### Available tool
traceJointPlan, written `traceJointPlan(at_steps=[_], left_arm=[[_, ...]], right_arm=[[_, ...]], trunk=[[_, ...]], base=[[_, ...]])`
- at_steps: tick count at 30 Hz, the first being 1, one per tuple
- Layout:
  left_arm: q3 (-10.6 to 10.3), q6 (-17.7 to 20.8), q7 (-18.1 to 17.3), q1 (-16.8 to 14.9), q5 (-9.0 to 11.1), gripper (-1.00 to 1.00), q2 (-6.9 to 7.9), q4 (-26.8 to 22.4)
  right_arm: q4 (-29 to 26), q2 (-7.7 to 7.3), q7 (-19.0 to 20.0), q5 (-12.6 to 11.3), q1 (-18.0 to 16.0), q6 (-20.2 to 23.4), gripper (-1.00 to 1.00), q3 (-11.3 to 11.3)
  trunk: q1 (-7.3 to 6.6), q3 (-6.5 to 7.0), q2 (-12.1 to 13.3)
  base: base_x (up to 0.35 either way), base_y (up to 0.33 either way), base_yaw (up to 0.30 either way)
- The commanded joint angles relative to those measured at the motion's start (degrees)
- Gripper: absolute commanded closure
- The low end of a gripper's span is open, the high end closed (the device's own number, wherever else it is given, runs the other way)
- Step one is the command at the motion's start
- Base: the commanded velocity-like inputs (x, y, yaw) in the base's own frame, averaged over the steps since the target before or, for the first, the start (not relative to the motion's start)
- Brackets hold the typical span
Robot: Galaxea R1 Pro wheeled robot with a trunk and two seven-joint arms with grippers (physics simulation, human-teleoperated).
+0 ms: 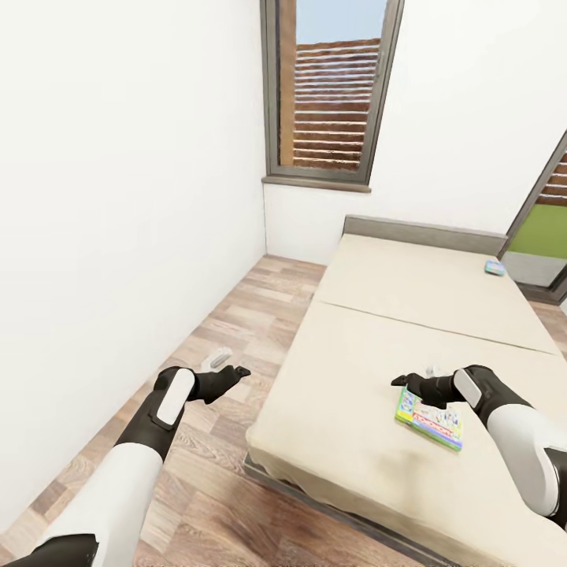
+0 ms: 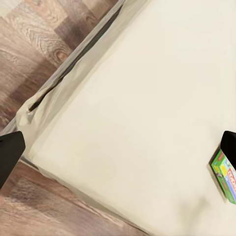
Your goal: Put all the toys in the child's room - the three board games (two on the bed and one on the table), the two jigsaw puzzles on the table, and the tennis ball on the table - inside the toy box on the table in the child's room.
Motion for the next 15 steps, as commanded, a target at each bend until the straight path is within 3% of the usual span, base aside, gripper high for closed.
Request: traceJointPlan(at_steps=[1, 15], left_arm=[[0.2, 0.3, 0.5, 0.0, 0.6, -1.00, -0.06, -0.1], [0.2, 0.3, 0.5, 0.0, 0.7, -1.00, -0.06, -0.1]], right_arm=[[0.0, -0.02, 0.0, -0.3, 0.0, 0.3, -1.00, -0.2], [-0.1, -0.15, 0.0, -0.3, 0.0, -0.1, -1.00, -0.2]], trunk=[[0.00, -0.15, 0.0], [0.00, -1.45, 0.0]], base=[[0.000, 0.000, 0.000], [0.000, 0.000, 0.000]])
